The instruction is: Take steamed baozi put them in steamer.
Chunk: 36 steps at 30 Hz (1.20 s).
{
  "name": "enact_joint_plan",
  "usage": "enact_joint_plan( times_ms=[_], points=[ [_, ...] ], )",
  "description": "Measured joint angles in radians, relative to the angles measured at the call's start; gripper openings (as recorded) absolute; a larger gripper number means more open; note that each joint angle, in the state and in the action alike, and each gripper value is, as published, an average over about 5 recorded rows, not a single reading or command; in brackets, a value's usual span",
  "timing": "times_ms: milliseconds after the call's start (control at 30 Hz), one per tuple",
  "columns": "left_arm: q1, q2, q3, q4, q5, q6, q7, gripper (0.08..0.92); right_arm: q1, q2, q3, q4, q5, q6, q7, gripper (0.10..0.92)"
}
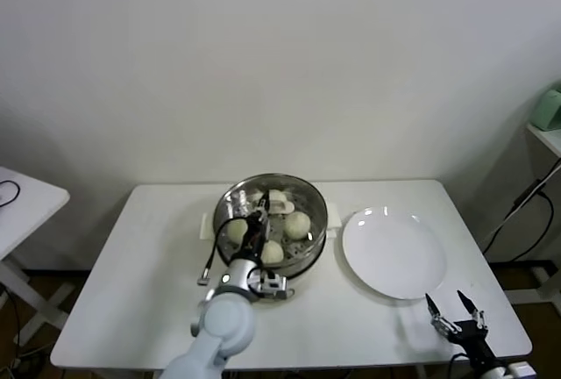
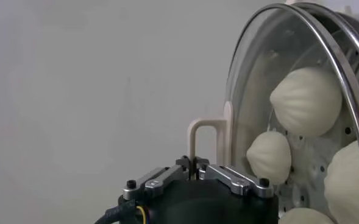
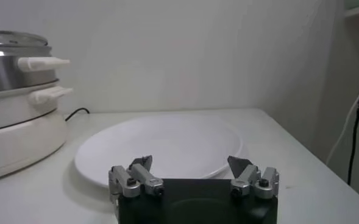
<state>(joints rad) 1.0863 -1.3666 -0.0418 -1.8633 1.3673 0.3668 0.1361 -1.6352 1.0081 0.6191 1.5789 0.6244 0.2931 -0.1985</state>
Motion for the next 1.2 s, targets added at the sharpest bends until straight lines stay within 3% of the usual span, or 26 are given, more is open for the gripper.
enact_joint_plan(
  times_ms=[867,967,1200],
  points=[
    [0.017,-0.009,-0.019,0.022,0.083,-0.031,-0.015,0.139,0.010,0.004,-0.009,-0.011,-0.003,0.019,-0.005,0.823],
    [0.018,-0.009,-0.016,0.018,0.078,-0.030,-0.017,0.187,0.009,0.004,-0.010,-0.010,-0.004,0.019,-0.005,0.823],
    [0.019,-0.004,-0.018,0.005,0.061,-0.031,-0.027,0.390,0.008,0.003,-0.009,-0.009,-0.005,0.018,-0.006,0.823]
  ],
)
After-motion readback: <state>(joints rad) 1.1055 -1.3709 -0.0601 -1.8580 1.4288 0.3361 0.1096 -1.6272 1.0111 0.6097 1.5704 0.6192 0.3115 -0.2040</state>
